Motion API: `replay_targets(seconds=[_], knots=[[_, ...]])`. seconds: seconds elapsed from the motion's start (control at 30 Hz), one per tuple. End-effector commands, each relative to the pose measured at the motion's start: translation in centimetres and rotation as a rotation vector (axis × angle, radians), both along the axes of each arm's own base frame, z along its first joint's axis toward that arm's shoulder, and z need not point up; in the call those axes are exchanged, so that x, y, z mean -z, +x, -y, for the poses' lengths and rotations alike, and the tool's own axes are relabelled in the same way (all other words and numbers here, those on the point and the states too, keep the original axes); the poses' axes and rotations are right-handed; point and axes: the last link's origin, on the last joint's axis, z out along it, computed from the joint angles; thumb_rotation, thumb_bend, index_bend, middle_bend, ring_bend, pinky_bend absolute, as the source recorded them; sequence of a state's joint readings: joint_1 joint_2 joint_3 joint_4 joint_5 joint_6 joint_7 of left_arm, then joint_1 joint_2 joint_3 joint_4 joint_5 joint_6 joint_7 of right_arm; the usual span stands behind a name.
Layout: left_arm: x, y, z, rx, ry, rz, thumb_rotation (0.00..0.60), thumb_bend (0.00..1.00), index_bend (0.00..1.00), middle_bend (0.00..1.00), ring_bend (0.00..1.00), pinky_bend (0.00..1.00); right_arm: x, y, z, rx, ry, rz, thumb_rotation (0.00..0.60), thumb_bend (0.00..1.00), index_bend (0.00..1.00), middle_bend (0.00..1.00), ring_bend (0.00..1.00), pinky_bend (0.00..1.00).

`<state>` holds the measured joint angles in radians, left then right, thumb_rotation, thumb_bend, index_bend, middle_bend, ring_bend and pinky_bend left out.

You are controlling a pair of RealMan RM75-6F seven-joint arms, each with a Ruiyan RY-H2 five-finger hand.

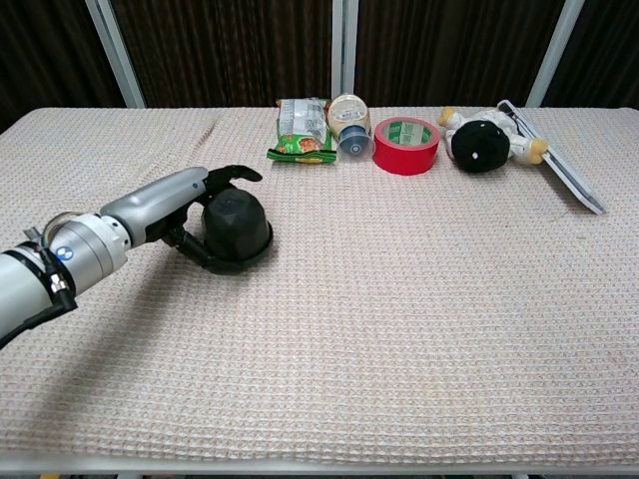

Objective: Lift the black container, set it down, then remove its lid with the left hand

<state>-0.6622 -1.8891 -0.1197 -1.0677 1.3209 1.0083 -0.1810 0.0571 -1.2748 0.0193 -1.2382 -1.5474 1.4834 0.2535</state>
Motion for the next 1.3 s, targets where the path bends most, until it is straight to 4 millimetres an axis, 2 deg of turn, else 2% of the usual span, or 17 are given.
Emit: replay_targets(seconds=[0.03, 0.3, 0.5, 0.8, 1.13, 1.3], knots=[[0.1, 0.0, 0.2, 0.008, -0.009, 0.007, 0.600, 0.04, 0.07, 0.14, 0.07, 0.16, 0.0, 0.0, 0.0, -0.001, 0.003, -0.001, 0.600, 0.21, 0.00, 0.00, 0.00, 0.04], [-0.4, 0.0, 0.1, -0.002, -0.010, 0.032, 0.600, 0.03, 0.07, 0.15, 0.08, 0.17, 0.1, 0.0, 0.0, -0.001, 0.007, -0.002, 0.600, 0.21, 0.00, 0.00, 0.00, 0.04], [-1.1, 0.6, -0.3, -0.015, -0.019, 0.036, 0.600, 0.03, 0.09, 0.27, 0.17, 0.24, 0.2, -0.2, 0.0, 0.010, 0.009, 0.000, 0.600, 0.21, 0.00, 0.00, 0.00, 0.04], [-0.9, 1.5, -0.7, -0.046, -0.035, 0.063, 0.600, 0.06, 0.13, 0.38, 0.27, 0.32, 0.3, -0.3, 0.1, 0.016, 0.009, -0.001, 0.600, 0.21, 0.00, 0.00, 0.00, 0.04], [-2.7, 2.7, -0.8, -0.013, 0.001, 0.095, 0.600, 0.09, 0.14, 0.40, 0.28, 0.33, 0.2, -0.4, 0.1, 0.018, 0.008, 0.001, 0.600, 0.21, 0.00, 0.00, 0.00, 0.04], [-4.2, 3.1, -1.6, 0.002, 0.055, 0.090, 0.600, 0.09, 0.14, 0.40, 0.28, 0.33, 0.3, -0.4, 0.1, 0.014, 0.008, -0.001, 0.600, 0.21, 0.00, 0.00, 0.00, 0.04]])
